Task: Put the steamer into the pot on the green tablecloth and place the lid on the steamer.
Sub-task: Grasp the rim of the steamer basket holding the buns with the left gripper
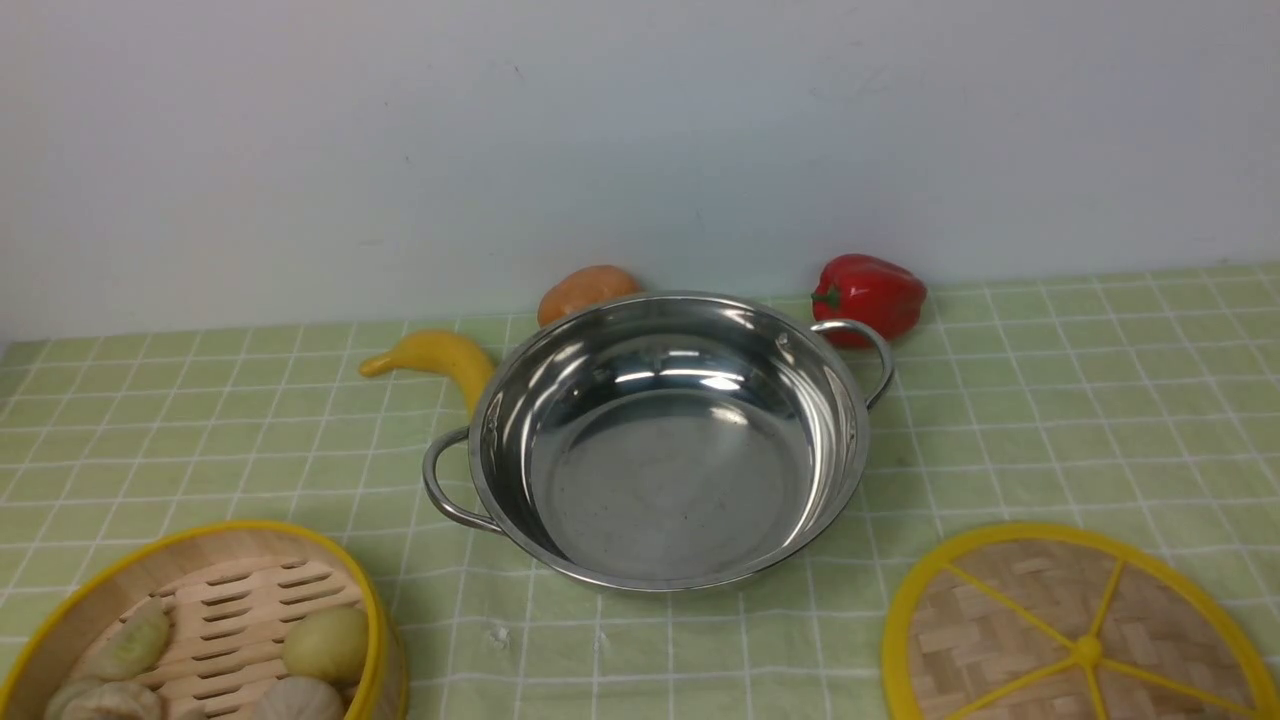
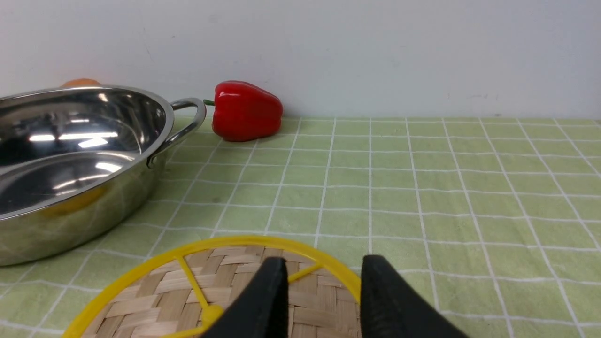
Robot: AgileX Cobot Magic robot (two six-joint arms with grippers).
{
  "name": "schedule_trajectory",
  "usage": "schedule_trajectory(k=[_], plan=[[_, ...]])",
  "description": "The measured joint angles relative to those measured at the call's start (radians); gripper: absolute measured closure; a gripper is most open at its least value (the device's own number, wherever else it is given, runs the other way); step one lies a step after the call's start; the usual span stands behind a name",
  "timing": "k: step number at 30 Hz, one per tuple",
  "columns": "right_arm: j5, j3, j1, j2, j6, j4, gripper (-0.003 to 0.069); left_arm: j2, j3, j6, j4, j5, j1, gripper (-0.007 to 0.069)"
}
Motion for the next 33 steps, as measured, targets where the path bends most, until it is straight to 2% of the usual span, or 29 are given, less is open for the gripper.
schedule_trajectory(k=[3,6,12,15,16,18,21,24,26,27,28,29,31,32,33], plan=[[0.000,0.000,0.000,0.000,0.000,0.000,0.0418,0.000,0.000,-0.008,-0.030,-0.024,0.000,0.0382],[0.000,0.000,0.000,0.000,0.000,0.000,0.0418,-0.001,0.000,-0.031,-0.121,-0.112,0.000,0.0382],[0.000,0.000,0.000,0.000,0.000,0.000,0.0418,-0.002,0.000,-0.049,-0.231,-0.372,0.000,0.0382],[0.000,0.000,0.000,0.000,0.000,0.000,0.0418,-0.002,0.000,-0.090,-0.279,-0.462,0.000,0.0382],[0.000,0.000,0.000,0.000,0.000,0.000,0.0418,-0.002,-0.007,-0.146,-0.313,-0.508,0.000,0.0382],[0.000,0.000,0.000,0.000,0.000,0.000,0.0418,-0.002,-0.047,-0.183,-0.318,-0.507,0.000,0.0382],[0.000,0.000,0.000,0.000,0.000,0.000,0.0418,-0.001,-0.159,-0.198,-0.278,-0.401,0.000,0.0382],[0.000,0.000,0.000,0.000,0.000,0.000,0.0418,0.068,-0.389,-0.180,-0.180,-0.059,0.000,0.0382],[0.000,0.000,0.000,0.000,0.000,0.000,0.0418,0.140,-0.502,-0.126,-0.130,0.182,0.000,0.0382],[0.000,0.000,0.000,0.000,0.000,0.000,0.0418,0.172,-0.530,-0.091,-0.120,0.273,0.000,0.0382],[0.000,0.000,0.000,0.000,0.000,0.000,0.0418,0.180,-0.546,-0.081,-0.115,0.294,0.000,0.0382],[0.000,0.000,0.000,0.000,0.000,0.000,0.0418,0.236,-0.589,0.001,-0.103,0.426,0.000,0.0382],[0.000,0.000,0.000,0.000,0.000,0.000,0.0418,0.291,-0.619,0.107,-0.101,0.526,0.000,0.0382],[0.000,0.000,0.000,0.000,0.000,-0.001,0.0418,0.358,-0.631,0.268,-0.115,0.615,0.000,0.0385],[0.000,0.000,0.000,0.000,0.000,-0.001,0.0418,0.365,-0.631,0.286,-0.118,0.623,-0.001,0.0385]])
